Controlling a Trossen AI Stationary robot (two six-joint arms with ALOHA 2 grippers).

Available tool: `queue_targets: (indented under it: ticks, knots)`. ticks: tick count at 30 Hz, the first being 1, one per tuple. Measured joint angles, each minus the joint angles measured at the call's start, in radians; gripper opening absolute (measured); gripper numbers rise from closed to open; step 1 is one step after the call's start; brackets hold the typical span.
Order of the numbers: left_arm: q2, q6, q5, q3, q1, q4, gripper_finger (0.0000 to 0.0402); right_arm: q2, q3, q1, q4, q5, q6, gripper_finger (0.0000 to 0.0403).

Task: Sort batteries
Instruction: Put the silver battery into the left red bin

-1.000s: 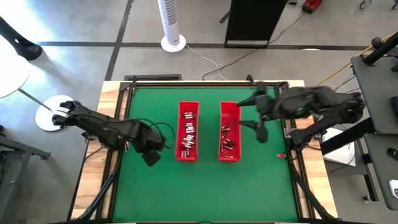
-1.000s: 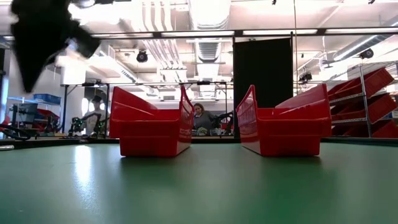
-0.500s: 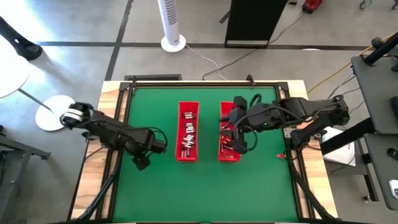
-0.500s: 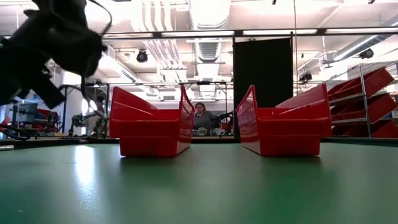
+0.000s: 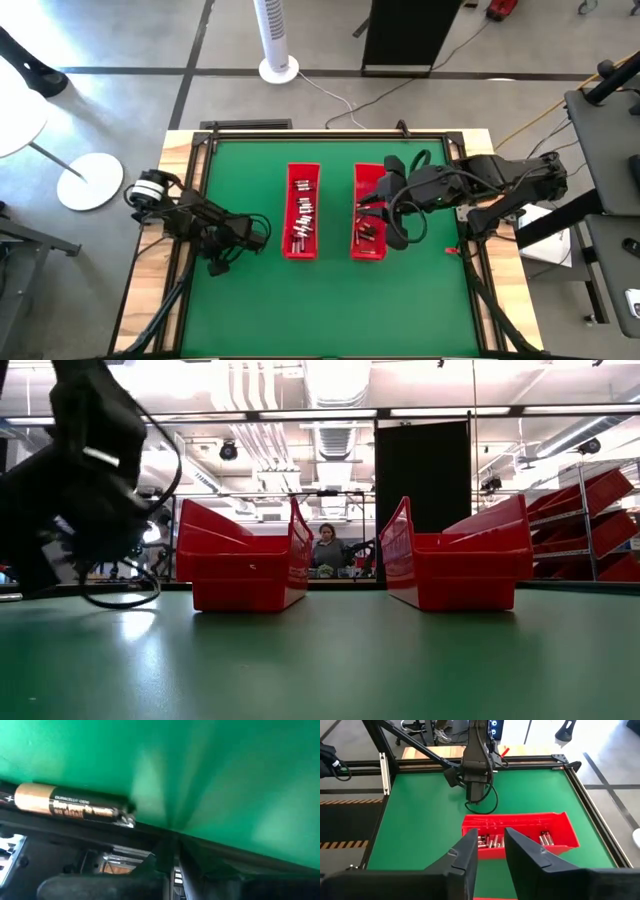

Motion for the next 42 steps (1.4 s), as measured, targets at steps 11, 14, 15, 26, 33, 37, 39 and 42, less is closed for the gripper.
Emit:
queue_targets:
  ticks: [11,14,15,26,33,37,39,42]
  knots:
    - [0.003,-0.104,-0.071,-0.049,0.058,0.058,0.0,-0.044,0.0,-0.003,-0.005,0.005,-0.05,0.0041]
    - [0.002,-0.105,-0.135,-0.038,0.117,0.047,0.0,-0.049,0.0,-0.008,-0.006,0.006,-0.054,0.0036]
    - [0.001,-0.105,-0.157,-0.034,0.138,0.043,0.0,-0.05,0.0,-0.008,-0.007,0.006,-0.054,0.0035]
    - [-0.049,-0.058,-0.354,0.021,0.327,0.027,0.0,-0.051,0.0,-0.008,-0.01,0.006,-0.066,0.0033]
    - [-0.118,-0.019,-0.46,0.032,0.524,0.041,0.0,-0.057,0.0,-0.008,-0.01,0.006,-0.092,0.0033]
    - [-0.176,-0.002,-0.472,0.033,0.62,0.04,0.0,-0.073,0.0,-0.008,-0.01,0.005,-0.086,0.0034]
    - [-0.206,0.001,-0.467,0.043,0.655,0.036,0.0,-0.08,0.0,-0.008,-0.01,0.005,-0.086,0.0034]
    - [-0.242,-0.001,-0.466,0.071,0.687,0.033,0.0,-0.09,0.0,-0.008,-0.01,0.006,-0.092,0.0034]
